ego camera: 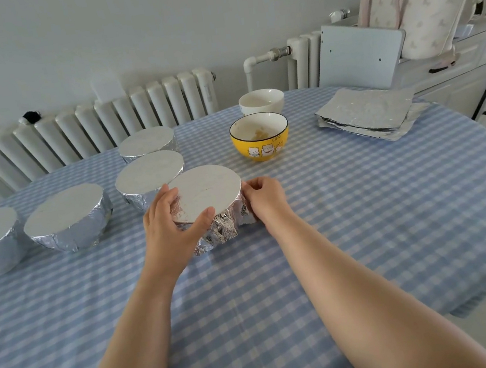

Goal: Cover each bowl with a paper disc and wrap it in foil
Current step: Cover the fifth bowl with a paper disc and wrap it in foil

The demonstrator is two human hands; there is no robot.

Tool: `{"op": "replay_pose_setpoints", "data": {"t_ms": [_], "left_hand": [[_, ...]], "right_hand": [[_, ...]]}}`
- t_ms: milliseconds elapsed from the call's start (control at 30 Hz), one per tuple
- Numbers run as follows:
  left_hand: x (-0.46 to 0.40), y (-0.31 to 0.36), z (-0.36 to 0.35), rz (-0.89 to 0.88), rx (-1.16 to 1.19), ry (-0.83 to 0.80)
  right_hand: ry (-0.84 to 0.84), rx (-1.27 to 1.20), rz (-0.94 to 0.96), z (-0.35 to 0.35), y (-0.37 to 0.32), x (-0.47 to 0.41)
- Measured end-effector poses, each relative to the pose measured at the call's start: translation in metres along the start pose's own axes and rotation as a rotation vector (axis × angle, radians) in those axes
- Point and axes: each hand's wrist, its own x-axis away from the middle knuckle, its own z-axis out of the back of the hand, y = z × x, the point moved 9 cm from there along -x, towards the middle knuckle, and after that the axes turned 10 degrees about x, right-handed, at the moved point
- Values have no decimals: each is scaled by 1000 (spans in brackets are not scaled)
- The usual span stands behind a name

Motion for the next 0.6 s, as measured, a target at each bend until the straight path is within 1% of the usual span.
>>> {"op": "replay_pose_setpoints", "data": {"t_ms": [167,233,367,433,467,533,600], "left_hand": [[1,-1,0,-1,-2,4],[1,0,0,4,-2,0],[2,4,-1,-4,2,8],[2,5,0,-7,1,12],[2,4,0,-4,-3,16],[4,4,0,1,-19,31],[6,6,0,11,-47,64]], "right_hand": [[119,208,122,3,-9,4],[129,188,107,4,-6,5],[114,27,16,4,8,-2],[139,-8,-4,8,10,-1],[167,12,26,12,6,2],[212,70,146,19,-9,10],[186,101,252,18,-22,21]]}}
